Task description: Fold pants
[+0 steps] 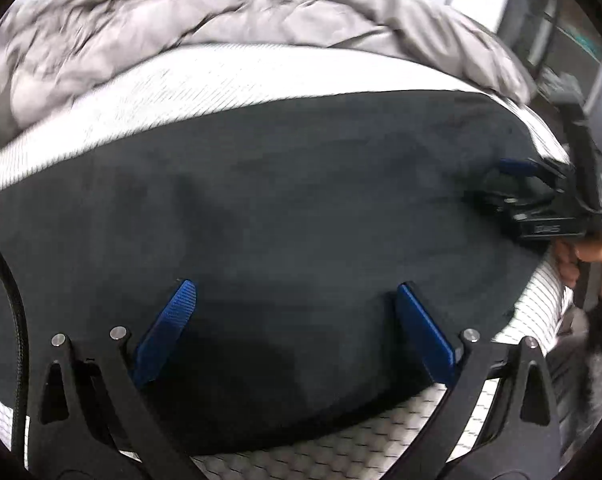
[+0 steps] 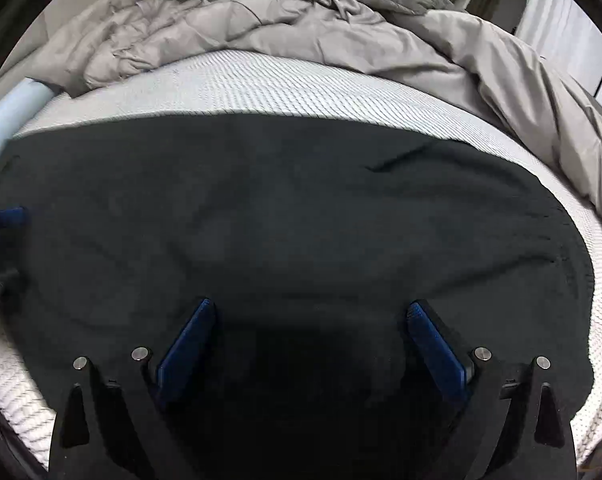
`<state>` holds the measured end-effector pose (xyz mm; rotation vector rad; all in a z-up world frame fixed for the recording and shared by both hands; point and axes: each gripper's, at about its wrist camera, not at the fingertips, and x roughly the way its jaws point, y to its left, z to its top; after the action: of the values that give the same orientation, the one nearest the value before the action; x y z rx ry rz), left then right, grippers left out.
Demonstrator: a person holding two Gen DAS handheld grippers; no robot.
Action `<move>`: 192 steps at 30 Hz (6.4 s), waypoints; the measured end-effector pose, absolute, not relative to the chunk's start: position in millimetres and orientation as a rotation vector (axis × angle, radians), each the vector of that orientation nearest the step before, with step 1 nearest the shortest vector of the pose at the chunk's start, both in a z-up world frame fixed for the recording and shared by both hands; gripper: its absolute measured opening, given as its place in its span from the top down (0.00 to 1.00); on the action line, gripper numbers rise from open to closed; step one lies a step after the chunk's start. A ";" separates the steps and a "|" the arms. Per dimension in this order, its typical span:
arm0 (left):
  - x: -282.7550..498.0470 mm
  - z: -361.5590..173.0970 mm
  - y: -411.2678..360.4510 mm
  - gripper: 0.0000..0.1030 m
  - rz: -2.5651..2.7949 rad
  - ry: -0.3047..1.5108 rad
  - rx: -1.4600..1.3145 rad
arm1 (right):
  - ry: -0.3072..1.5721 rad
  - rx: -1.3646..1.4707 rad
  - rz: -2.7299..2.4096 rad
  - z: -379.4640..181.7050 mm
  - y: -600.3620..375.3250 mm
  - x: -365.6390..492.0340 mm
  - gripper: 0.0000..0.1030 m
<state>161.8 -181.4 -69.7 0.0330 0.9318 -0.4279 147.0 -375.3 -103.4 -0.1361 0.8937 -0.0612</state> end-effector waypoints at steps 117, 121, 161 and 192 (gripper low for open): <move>228.3 -70.2 -113.8 0.01 -0.249 0.992 0.168 | 0.902 -0.198 -0.497 -102.3 -473.7 169.5 0.35; 216.3 -54.8 -124.5 0.29 -0.281 0.966 0.134 | 0.870 -0.095 -0.430 -87.6 -478.0 156.2 0.37; 176.1 -56.6 -52.2 0.12 -0.440 0.986 0.192 | 0.943 -0.370 -0.238 -104.9 -399.8 118.7 0.18; 195.9 -45.8 -24.6 0.30 -0.301 0.991 0.067 | 0.923 -0.102 -0.246 -95.2 -364.4 207.2 0.16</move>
<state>195.9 -24.6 -45.8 0.0669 0.9907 -0.3014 207.2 -364.4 -95.2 -0.1016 0.9232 -0.2458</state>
